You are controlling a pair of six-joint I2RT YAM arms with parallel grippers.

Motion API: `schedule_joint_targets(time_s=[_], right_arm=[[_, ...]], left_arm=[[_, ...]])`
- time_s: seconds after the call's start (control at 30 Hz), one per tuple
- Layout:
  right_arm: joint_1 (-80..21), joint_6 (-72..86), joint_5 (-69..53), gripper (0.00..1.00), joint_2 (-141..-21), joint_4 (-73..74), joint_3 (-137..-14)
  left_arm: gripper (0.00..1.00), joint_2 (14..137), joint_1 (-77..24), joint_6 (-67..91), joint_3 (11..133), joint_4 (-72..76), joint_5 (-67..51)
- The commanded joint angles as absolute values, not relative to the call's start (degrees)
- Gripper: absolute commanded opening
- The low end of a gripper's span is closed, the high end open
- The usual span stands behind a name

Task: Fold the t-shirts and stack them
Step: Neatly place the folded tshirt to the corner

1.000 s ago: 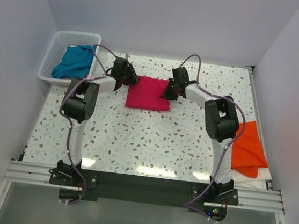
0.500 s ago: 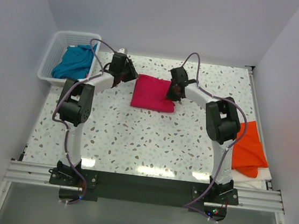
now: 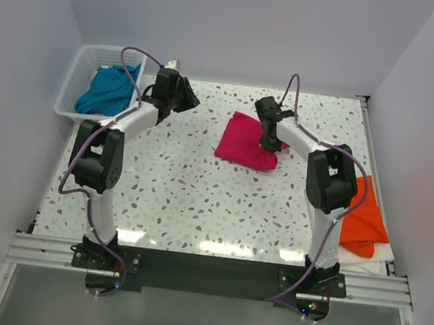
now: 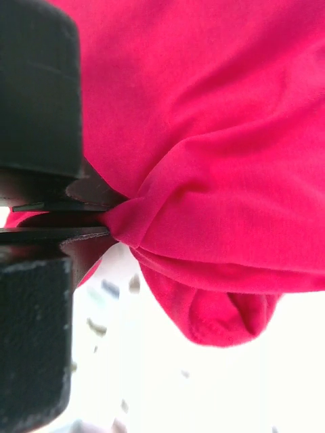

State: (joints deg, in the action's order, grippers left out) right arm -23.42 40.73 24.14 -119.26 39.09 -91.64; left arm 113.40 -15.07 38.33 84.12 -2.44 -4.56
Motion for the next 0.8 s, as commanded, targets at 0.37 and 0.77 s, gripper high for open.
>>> schedule_joint_targets(time_s=[0.37, 0.77], right_arm=[[-15.39, 52.55, 42.80, 0.00, -114.61, 65.81, -103.53], [-5.89, 52.83, 45.62, 0.00, -111.36, 75.14, -105.82]], left_arm=[[0.38, 105.56, -16.35, 37.53, 83.06, -3.78, -6.85], [0.38, 104.85, -18.19, 37.62, 84.46, -5.45, -8.17]])
